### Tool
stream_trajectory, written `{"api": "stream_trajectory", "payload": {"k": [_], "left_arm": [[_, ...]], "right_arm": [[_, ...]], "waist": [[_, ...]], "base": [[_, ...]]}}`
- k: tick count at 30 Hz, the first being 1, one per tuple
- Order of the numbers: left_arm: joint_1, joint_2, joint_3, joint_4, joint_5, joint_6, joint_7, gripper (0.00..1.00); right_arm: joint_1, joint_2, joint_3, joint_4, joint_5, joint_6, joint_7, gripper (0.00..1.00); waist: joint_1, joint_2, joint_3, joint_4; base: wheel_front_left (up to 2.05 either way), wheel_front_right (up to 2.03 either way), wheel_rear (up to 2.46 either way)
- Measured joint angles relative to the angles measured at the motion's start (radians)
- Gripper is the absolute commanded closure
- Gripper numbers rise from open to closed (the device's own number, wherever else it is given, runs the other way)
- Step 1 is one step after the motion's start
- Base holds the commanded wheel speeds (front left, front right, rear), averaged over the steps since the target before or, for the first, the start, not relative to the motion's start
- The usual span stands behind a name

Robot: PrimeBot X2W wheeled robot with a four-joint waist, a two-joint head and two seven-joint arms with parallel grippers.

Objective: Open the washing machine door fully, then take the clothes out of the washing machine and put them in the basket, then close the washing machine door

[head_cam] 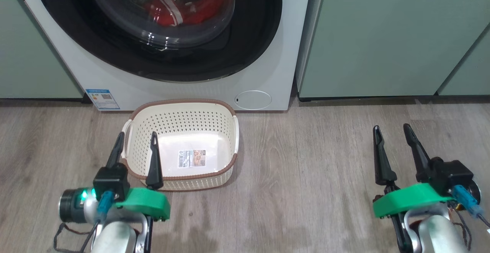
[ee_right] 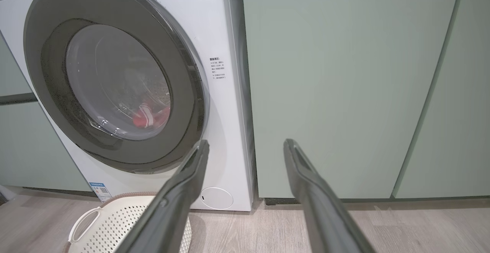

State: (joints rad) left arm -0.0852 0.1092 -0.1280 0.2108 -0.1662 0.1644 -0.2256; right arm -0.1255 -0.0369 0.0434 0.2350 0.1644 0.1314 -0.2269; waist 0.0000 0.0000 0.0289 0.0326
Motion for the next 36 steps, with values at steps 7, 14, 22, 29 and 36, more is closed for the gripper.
{"api": "stream_trajectory", "payload": {"k": [7, 14, 22, 29, 36], "left_arm": [[-0.004, -0.018, 0.031, 0.013, 0.066, -0.009, -0.025, 0.00], [-0.007, -0.039, 0.077, 0.067, 0.060, -0.049, -0.029, 0.00], [-0.013, -0.053, 0.114, 0.091, 0.053, -0.077, -0.029, 0.00], [-0.021, -0.058, 0.121, 0.094, 0.060, -0.088, -0.029, 0.00], [-0.021, -0.063, 0.123, 0.098, 0.060, -0.097, -0.029, 0.00]], "right_arm": [[-0.001, -0.001, 0.010, 0.000, -0.040, 0.000, -0.024, 0.00], [-0.002, -0.001, 0.009, 0.029, -0.032, 0.000, -0.024, 0.00], [-0.002, -0.001, 0.011, 0.043, -0.031, 0.000, -0.024, 0.00], [-0.002, -0.001, 0.017, 0.047, -0.031, 0.000, -0.024, 0.00], [-0.004, -0.001, 0.028, 0.083, 0.134, 0.000, -0.024, 1.00]], "waist": [[0.0000, 0.0000, 0.001, 0.000], [0.0000, 0.0000, 0.000, 0.003], [0.0000, 0.0000, -0.002, 0.005], [0.0000, 0.0000, -0.004, 0.004], [0.0000, 0.0000, 0.001, 0.009]], "base": [[0.00, 0.00, 0.00], [0.00, 0.00, 0.00], [0.00, 0.00, 0.00], [0.00, 0.00, 0.00], [0.00, 0.00, 0.00]]}}
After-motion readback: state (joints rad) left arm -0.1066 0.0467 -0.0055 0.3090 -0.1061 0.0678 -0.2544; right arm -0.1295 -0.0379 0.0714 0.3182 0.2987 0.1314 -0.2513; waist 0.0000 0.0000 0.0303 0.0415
